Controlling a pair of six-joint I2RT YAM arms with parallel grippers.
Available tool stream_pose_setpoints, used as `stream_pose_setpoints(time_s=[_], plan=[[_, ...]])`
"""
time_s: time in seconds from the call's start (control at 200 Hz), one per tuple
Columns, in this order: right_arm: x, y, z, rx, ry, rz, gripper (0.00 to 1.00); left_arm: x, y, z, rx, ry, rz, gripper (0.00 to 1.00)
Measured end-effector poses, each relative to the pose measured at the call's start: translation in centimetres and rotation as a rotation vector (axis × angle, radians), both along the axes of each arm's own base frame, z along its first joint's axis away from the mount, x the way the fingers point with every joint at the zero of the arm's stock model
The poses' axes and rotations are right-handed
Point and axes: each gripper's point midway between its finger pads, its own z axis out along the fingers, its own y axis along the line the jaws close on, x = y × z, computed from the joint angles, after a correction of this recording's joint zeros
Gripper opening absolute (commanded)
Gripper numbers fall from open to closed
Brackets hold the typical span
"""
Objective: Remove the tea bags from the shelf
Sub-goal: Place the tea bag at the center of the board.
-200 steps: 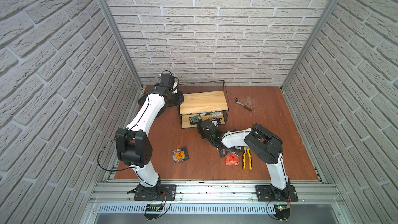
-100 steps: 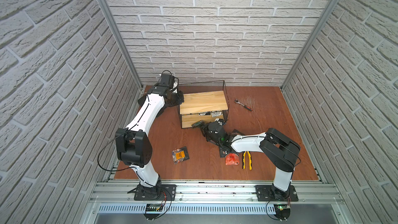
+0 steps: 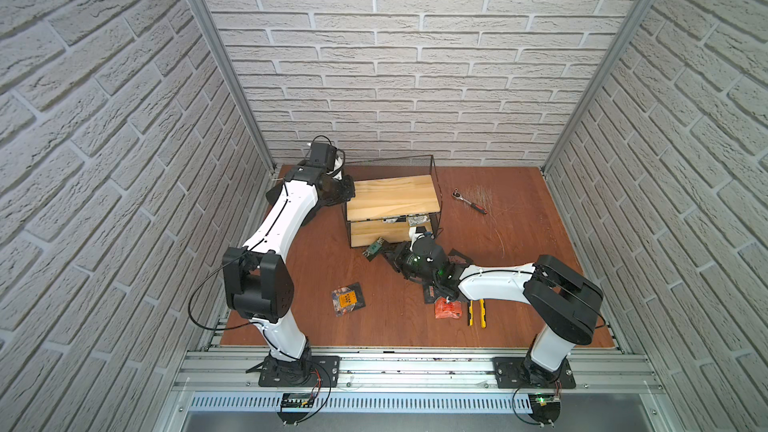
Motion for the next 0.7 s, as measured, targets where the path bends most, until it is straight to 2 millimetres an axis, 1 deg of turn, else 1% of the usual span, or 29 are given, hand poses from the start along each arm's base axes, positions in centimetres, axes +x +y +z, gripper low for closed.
stream_pose_setpoints(time_s=[0.125, 0.325, 0.4, 0.48, 0.52, 0.65, 0.7], plan=[[-2.0, 1.9, 0.2, -0.007, -0.016, 0.129, 0.03, 0.0, 0.0, 0.0, -0.001, 0.000, 0.000, 0.07], [-5.3, 7.5, 1.3, -0.002, -0.059, 0.363, 0.03, 0.0, 0.0, 0.0, -0.002, 0.000, -0.002, 0.07], [-6.5, 9.0, 1.0, -0.016, -0.063, 0.425, 0.03, 0.0, 0.0, 0.0, -0.002, 0.001, -0.002, 0.07], [-7.4, 9.6, 0.3, -0.032, -0.054, 0.464, 0.03, 0.0, 0.0, 0.0, -0.002, 0.000, -0.002, 0.07], [-7.9, 9.7, -0.6, -0.048, -0.037, 0.478, 0.03, 0.0, 0.0, 0.0, -0.002, 0.000, -0.002, 0.07], [-8.3, 9.3, -3.6, -0.111, 0.019, 0.494, 0.03, 0.0, -0.1, 0.0, -0.002, 0.000, -0.002, 0.07], [-8.4, 9.1, -4.4, -0.131, 0.036, 0.496, 0.03, 0.0, -0.1, 0.0, -0.003, 0.001, -0.002, 0.07]])
